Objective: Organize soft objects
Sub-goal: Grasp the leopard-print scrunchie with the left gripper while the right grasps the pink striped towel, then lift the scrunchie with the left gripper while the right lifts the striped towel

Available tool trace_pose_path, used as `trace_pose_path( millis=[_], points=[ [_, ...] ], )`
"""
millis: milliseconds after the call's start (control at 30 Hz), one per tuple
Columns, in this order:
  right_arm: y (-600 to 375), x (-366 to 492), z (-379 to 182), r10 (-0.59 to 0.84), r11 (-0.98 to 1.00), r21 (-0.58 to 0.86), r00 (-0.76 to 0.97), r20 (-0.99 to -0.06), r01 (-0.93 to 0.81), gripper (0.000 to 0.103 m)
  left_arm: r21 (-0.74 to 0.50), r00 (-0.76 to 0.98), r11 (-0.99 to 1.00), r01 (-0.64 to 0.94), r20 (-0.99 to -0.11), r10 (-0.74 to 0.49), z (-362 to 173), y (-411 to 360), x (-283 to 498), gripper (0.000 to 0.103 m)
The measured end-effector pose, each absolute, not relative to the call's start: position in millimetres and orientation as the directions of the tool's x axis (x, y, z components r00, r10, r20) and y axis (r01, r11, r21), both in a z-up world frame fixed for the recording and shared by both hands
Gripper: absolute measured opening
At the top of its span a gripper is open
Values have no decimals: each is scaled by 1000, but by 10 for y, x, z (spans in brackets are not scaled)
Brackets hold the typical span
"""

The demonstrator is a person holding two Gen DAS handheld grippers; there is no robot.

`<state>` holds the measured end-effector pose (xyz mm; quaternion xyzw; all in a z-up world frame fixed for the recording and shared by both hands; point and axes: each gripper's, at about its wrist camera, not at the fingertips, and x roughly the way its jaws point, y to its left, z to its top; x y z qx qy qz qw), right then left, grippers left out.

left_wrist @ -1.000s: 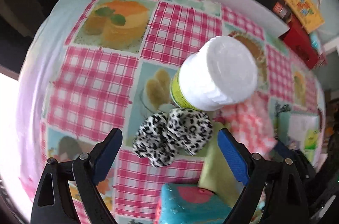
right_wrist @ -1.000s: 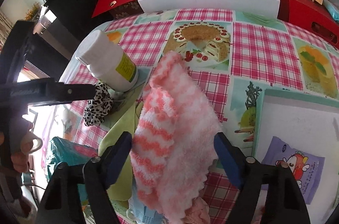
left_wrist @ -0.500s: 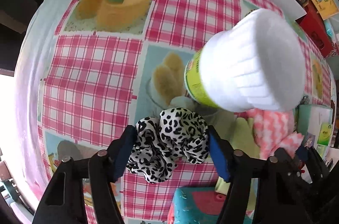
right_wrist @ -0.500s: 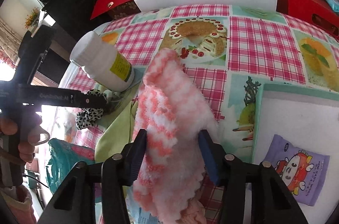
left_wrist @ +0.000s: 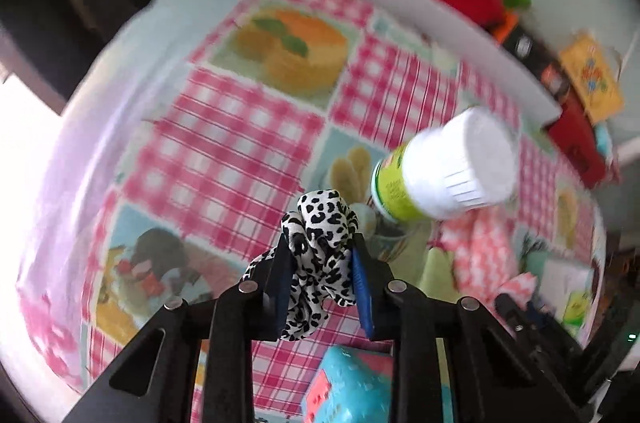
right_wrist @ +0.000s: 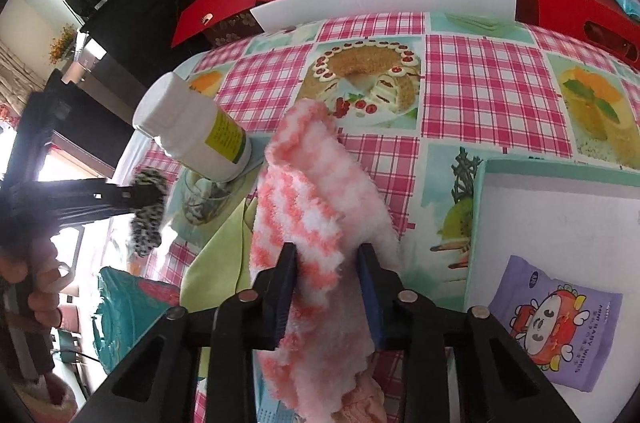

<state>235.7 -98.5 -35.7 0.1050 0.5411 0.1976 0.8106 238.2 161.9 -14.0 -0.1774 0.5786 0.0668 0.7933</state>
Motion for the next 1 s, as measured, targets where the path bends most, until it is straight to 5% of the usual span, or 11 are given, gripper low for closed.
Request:
trace_pose_path(
  millis=[433, 600, 733, 1000],
  points=[
    [-1024, 2322, -292, 460, 887, 406, 351, -816, -220, 19, -301, 523, 893, -335, -848, -90, 257, 1288, 1927, 28],
    [-965, 2338, -272, 436, 898, 375, 361, -824, -229, 27, -315, 527, 887, -338, -844, -99, 252, 1279, 1932, 28],
    [-922, 2373, -242, 421, 903, 353, 346, -838, -245, 56, -345, 537, 879, -329, -834, -126, 250, 1296, 1934, 28],
    [-774, 2663, -276, 394, 900, 342, 173, -902, -271, 56, -396, 540, 851, -345, -825, -165, 188, 1425, 1922, 28]
  ],
)
